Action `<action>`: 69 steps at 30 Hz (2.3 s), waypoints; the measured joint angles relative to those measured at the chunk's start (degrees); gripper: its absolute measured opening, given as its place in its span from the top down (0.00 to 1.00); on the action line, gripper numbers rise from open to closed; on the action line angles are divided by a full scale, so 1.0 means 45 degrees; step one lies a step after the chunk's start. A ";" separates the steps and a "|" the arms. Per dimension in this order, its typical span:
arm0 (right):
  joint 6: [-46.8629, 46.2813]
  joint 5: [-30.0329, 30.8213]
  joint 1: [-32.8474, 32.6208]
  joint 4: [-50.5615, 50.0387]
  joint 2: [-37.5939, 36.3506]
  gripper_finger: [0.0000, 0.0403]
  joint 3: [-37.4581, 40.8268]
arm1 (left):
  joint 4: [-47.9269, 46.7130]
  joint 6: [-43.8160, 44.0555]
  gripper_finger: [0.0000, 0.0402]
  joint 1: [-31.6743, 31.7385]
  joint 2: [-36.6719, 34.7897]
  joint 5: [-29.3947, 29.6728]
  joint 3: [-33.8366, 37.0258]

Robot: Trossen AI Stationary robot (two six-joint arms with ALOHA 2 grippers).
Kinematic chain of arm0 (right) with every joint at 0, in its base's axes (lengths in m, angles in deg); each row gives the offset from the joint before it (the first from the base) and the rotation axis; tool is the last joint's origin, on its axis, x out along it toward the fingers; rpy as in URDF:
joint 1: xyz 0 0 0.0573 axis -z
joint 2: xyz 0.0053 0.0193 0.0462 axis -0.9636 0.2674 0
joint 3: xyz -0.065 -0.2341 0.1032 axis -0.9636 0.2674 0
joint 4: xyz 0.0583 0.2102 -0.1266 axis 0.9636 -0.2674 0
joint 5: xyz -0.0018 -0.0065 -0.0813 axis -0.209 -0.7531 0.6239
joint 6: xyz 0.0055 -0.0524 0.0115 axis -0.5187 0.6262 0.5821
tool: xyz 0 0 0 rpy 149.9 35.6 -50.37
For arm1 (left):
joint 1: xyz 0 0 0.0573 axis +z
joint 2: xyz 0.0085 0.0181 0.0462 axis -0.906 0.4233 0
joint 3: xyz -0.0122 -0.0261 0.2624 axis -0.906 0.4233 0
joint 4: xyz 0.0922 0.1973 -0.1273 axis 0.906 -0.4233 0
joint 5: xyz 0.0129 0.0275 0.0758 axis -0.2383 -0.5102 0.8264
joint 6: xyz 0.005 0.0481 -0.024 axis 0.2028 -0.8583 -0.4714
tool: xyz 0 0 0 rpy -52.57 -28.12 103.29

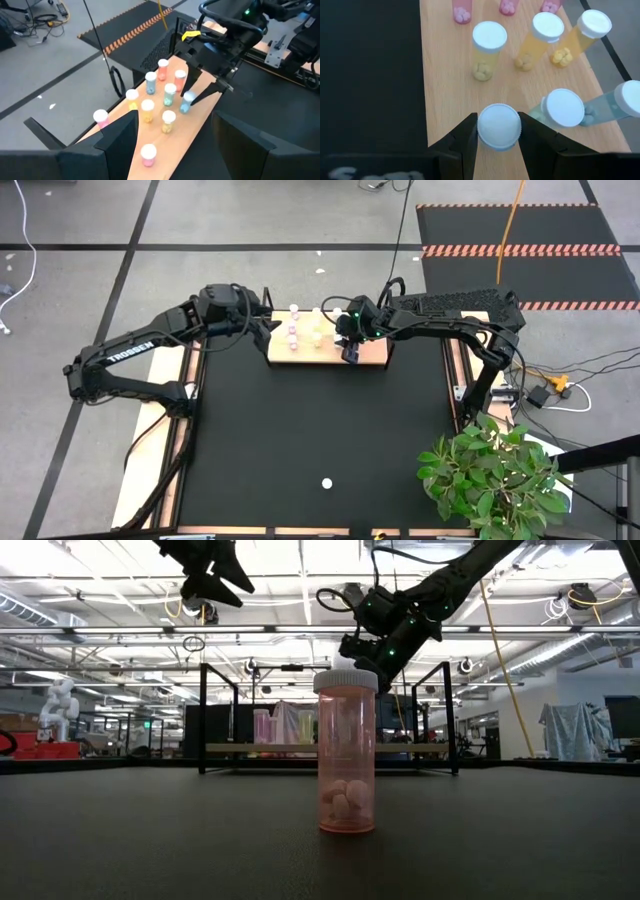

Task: Pick and place medicine bottles onto shelf by color
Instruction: Put the blue pill bottle on the shelf aligned with the other blue pill bottles, then put the orange pill bottle on the shelf aligned with the other orange pill bottles

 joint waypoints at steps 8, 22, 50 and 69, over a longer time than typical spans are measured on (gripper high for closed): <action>0.0362 -0.0040 0.0025 0.0015 0.0000 0.70 0.0000 | -0.0014 0.0039 0.37 -0.0002 0.0005 -0.0010 0.0000; 0.0989 -0.0345 0.0087 0.0024 0.0000 0.70 0.0005 | -0.0019 0.0167 0.37 -0.0005 0.0005 -0.0022 0.0000; 0.0892 -0.0656 0.0087 -0.0083 0.0000 0.57 0.0015 | -0.0053 0.0466 0.37 -0.0097 0.0005 -0.0496 0.0000; 0.0765 -0.0203 -0.0171 -0.0124 -0.2076 0.48 0.0026 | -0.0068 0.1078 0.37 -0.0153 0.0005 -0.0913 0.0000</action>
